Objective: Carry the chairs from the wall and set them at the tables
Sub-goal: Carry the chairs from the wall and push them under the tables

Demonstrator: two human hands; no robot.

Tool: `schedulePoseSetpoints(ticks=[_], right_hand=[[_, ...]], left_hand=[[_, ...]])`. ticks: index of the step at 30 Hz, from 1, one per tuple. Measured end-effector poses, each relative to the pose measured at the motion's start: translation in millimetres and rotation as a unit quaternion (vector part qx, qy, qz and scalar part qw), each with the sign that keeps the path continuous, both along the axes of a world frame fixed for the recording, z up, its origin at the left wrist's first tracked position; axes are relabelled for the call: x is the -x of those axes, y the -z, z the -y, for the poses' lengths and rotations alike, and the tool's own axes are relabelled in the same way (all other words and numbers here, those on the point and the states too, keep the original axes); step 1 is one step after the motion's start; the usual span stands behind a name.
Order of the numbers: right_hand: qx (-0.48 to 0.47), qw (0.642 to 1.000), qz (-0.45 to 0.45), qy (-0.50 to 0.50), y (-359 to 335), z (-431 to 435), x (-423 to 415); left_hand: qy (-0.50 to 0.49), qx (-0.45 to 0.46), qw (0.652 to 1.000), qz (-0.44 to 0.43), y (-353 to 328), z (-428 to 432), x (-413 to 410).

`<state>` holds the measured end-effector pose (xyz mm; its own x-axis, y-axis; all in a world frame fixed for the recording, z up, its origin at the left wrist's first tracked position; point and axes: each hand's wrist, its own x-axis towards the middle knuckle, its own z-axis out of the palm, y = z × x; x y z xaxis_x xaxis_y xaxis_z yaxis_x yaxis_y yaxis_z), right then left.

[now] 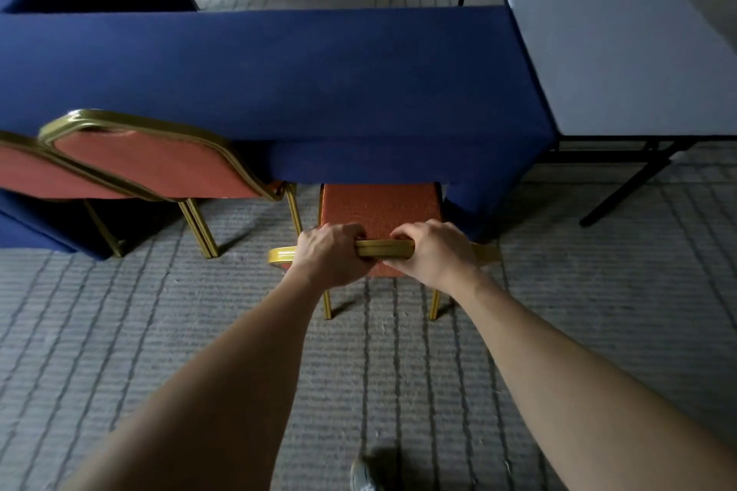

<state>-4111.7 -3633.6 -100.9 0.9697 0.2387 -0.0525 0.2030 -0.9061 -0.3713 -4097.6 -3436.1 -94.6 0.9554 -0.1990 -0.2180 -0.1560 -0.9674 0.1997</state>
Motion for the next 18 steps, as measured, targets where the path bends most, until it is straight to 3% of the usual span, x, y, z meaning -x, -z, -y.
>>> schedulePoseSetpoints(ticks=[2,5,10,14,15,18], right_hand=[[-0.041,0.998,0.001,0.038,-2,-4,11],[-0.173,0.979,-0.004,0.110,-5,-1,33],[-0.394,0.872,-0.081,0.279,-26,8,62],[-0.476,0.785,-0.103,0.383,-30,6,74],[-0.498,0.751,-0.126,0.415,-26,6,74],[-0.604,0.600,-0.235,0.469,-17,6,68]], left_hand=[[-0.061,0.008,0.998,-0.006,4,2,8],[-0.147,0.086,0.985,-0.015,6,7,29],[-0.196,0.240,0.951,-0.002,5,7,70],[-0.350,0.416,0.838,0.048,0,22,82],[-0.405,0.441,0.799,0.056,-5,29,81],[-0.582,0.490,0.649,-0.001,-14,41,67]])
